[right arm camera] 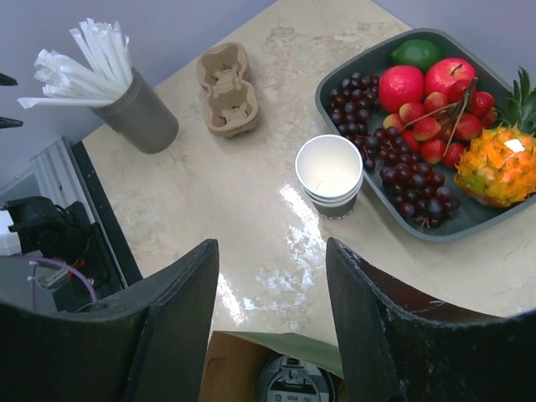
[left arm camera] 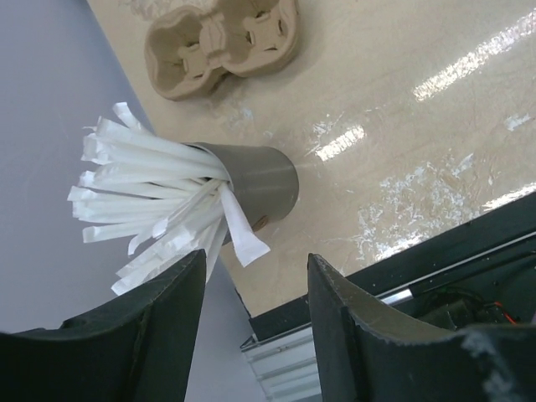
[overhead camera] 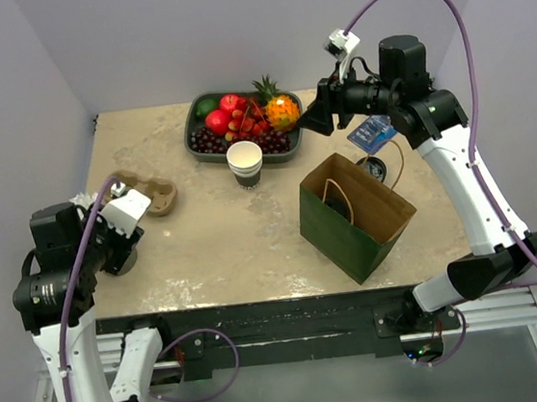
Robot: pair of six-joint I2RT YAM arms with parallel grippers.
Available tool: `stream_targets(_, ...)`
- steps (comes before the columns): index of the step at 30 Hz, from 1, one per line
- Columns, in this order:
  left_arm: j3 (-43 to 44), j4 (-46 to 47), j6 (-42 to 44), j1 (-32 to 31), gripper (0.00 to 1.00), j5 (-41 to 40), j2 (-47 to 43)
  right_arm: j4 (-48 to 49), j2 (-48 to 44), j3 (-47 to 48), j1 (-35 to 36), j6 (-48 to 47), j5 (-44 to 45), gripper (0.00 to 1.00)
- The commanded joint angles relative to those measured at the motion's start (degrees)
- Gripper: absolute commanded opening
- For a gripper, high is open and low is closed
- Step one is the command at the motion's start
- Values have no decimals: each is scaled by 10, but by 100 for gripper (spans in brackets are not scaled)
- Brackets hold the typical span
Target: Pack the takeout coffee
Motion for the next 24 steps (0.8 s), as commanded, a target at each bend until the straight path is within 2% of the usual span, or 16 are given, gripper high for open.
stream_targets(1,-20,10,12,1,54,-3,15,19,-7,17,0,12,-9,58)
stream_targets(5,-28,11,12,0,47,-1,32,27,-12,15,0,19,-5,58)
stream_targets(11,-20,18,13,0,30,2,61,28,-15,13,2,17,3,58)
stream_targets(15,-8,28,10,1,0,-3,68,27,-19,8,1,18,7,59)
stream_targets(18,3,31,18,0,0,4,65,26,-19,6,1,15,11,59)
stream_targets(24,104,45,7,0,0,49,89,24,-7,14,1,12,16,59)
